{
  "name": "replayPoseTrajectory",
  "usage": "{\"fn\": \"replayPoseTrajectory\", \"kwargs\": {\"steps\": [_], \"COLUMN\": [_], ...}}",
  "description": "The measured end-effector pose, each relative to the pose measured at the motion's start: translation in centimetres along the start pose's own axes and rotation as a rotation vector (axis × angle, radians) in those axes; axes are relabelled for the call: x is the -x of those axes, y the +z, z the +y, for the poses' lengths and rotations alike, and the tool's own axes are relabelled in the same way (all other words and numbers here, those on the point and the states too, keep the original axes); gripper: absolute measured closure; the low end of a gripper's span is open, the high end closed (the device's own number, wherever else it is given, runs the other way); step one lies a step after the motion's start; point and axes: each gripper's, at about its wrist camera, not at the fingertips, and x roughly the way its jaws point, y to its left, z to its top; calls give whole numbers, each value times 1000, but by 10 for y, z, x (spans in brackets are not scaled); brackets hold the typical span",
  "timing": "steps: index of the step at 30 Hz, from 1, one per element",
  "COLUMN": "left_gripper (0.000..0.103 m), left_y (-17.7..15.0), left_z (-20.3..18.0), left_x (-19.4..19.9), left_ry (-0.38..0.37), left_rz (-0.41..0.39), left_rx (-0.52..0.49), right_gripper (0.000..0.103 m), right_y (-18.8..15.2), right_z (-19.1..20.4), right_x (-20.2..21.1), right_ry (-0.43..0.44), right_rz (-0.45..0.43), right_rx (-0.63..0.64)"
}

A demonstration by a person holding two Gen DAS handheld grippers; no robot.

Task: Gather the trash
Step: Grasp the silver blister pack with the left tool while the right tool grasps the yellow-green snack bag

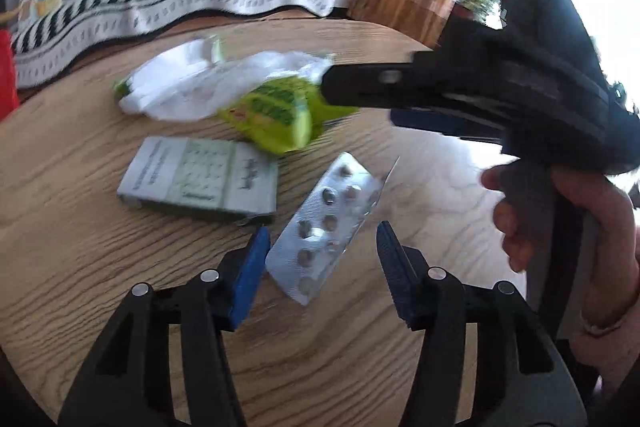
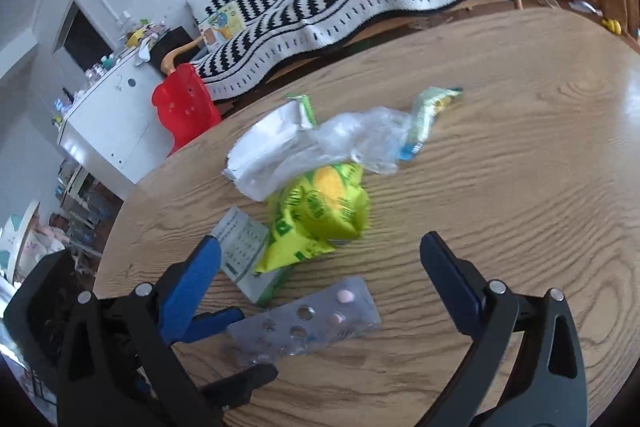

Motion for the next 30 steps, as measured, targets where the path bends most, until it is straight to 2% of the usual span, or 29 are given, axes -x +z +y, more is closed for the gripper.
{"fn": "replayPoseTrajectory", "kwargs": {"steps": [5,11,13,15,20,22,23,24,27,30], "left_gripper": [49,48,45,37,35,42,63,76,78,79], "left_y": [0,1,1,1,1,3,5,7,8,7], "left_z": [-17,-13,-11,-13,-24,-27,-28,-27,-24,-21], "left_x": [-7,-14,-15,-15,-28,-33,-34,-35,-35,-25], "left_ry": [2,-18,10,35,25,41,36,-1,-34,-35], "left_rz": [14,22,15,6,32,29,28,37,34,12], "left_rx": [-47,15,26,24,-25,-24,-18,12,88,107], "right_gripper": [7,7,7,7,7,7,7,7,7,7], "right_y": [-1,-3,-2,0,0,1,1,0,-2,-4], "right_z": [-12,-20,-24,-26,-22,-20,-18,-15,-7,4], "right_x": [10,21,21,21,20,19,19,19,19,17], "right_ry": [14,30,32,33,40,43,44,46,43,28], "right_rz": [-12,-31,-29,-29,-32,-41,-45,-50,-52,-47], "right_rx": [-45,-67,-78,-82,-89,-93,-94,-92,-76,-41]}}
